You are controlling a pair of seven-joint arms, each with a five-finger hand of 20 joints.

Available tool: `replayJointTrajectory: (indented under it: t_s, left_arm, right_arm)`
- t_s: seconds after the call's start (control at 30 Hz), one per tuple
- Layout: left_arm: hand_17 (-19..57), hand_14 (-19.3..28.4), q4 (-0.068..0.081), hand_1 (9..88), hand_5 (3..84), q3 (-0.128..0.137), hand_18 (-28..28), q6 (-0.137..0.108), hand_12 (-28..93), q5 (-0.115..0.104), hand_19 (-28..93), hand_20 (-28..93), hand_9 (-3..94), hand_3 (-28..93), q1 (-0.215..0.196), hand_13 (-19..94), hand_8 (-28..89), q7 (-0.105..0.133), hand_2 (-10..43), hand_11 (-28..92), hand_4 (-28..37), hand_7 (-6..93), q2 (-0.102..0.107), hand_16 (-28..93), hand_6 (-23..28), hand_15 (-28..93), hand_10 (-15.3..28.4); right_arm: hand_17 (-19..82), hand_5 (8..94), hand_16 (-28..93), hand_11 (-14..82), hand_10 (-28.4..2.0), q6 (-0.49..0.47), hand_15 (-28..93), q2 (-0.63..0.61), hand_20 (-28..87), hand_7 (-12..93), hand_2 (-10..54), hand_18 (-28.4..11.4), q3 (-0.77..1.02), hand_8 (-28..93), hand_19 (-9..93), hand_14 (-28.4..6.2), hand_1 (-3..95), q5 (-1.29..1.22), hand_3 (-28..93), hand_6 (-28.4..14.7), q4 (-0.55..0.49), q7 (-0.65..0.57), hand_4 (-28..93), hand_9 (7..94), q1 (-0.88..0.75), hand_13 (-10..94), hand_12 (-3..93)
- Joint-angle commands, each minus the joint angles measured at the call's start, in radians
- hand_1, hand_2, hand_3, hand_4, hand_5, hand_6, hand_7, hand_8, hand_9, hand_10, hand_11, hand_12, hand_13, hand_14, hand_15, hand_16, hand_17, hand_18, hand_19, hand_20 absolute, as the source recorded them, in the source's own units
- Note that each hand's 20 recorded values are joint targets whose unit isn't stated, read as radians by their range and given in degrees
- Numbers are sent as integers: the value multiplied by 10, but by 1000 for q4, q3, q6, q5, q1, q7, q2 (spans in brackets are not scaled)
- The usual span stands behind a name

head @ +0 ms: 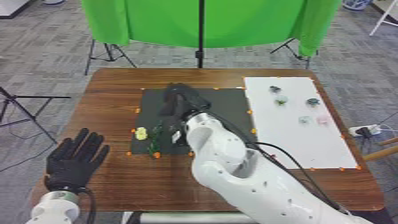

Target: Arrange flowers

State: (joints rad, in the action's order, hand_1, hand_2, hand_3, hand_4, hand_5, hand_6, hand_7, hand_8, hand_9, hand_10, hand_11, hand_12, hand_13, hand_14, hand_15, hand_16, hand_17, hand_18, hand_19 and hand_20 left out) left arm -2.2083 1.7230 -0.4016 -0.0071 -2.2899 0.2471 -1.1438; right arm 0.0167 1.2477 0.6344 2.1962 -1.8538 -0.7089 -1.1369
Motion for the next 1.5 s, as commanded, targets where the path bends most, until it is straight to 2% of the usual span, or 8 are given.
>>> replayJointTrajectory:
  t_s: [0.03, 0.17, 0.33, 0.7, 0.9, 1.0, 1.17, 1.5]
  left_arm:
    - [-41, 153, -11, 300, 523, 13, 130, 14, 129, 5, 319, 152, 436, 773, -32, 310, -96, 14, 195, 258, -228, 208, -12, -73, 98, 424, 167]
    - [-41, 152, -12, 300, 523, 20, 130, 9, 129, 3, 319, 152, 436, 774, -30, 309, -95, 19, 195, 259, -229, 209, -14, -72, 98, 425, 166]
    - [-41, 152, -11, 299, 521, 20, 130, 11, 129, 1, 319, 152, 436, 775, -25, 310, -95, 20, 194, 258, -230, 209, -17, -73, 97, 424, 167]
    - [-41, 152, -13, 299, 523, 11, 130, 3, 129, -6, 319, 152, 437, 776, -32, 309, -95, 30, 193, 259, -231, 208, -27, -72, 98, 425, 167]
    - [-41, 152, -9, 300, 523, 4, 129, -2, 129, -8, 319, 152, 437, 774, -25, 309, -95, 23, 194, 260, -233, 209, -29, -72, 98, 426, 166]
    - [-41, 152, -7, 300, 523, 1, 129, 1, 129, -6, 319, 152, 437, 774, -21, 309, -95, 18, 194, 259, -233, 209, -32, -73, 98, 426, 166]
    - [-41, 152, -9, 300, 524, -3, 129, 0, 129, -6, 319, 153, 436, 772, -23, 309, -95, 19, 195, 260, -232, 210, -34, -73, 98, 426, 166]
    - [-41, 152, -15, 300, 523, -1, 129, 7, 128, -9, 319, 153, 436, 773, -35, 309, -96, 23, 195, 260, -232, 211, -26, -73, 98, 426, 166]
  right_arm:
    - [284, 577, 217, 151, -191, -122, 627, -335, 361, 120, -95, -272, 295, -100, 863, -187, 514, -44, 747, -71, 0, -88, -282, 570, -113, 526, 161]
    - [246, 546, 156, 130, -192, -109, 546, -417, 359, 120, -95, -272, 417, -100, 846, -198, 502, -39, 759, -74, -23, -90, -283, 502, -229, 430, 149]
    - [140, 504, 116, 118, -206, -113, 290, -466, 296, 129, -95, -252, 526, -106, 710, -218, 482, -37, 779, -82, -48, -115, -283, 405, -341, 276, 129]
    - [187, 504, 133, 128, -187, -115, 272, -472, 299, 136, -95, -252, 539, -108, 755, -191, 501, -38, 774, -77, 21, -118, -283, 427, -375, 348, 124]
    - [255, 597, 161, 194, -150, -38, 418, -460, 348, 168, -95, -240, 485, -120, 842, -150, 560, 4, 761, -38, 89, -143, -282, 595, -343, 493, 150]
    - [301, 622, 290, 209, -150, -34, 443, -459, 386, 173, -95, -229, 479, -116, 872, -112, 638, 12, 656, -33, 102, -150, -283, 644, -341, 576, 177]
    - [323, 698, 368, 121, -122, 42, 478, -463, 401, 267, -95, -224, 488, 34, 875, -98, 673, 11, 620, -32, 65, -148, -283, 780, -362, 652, 389]
    - [333, 730, 371, 132, -122, 89, 511, -418, 401, 328, -95, -231, 344, 82, 873, -105, 654, -10, 641, -32, -82, -35, -283, 819, -170, 676, 422]
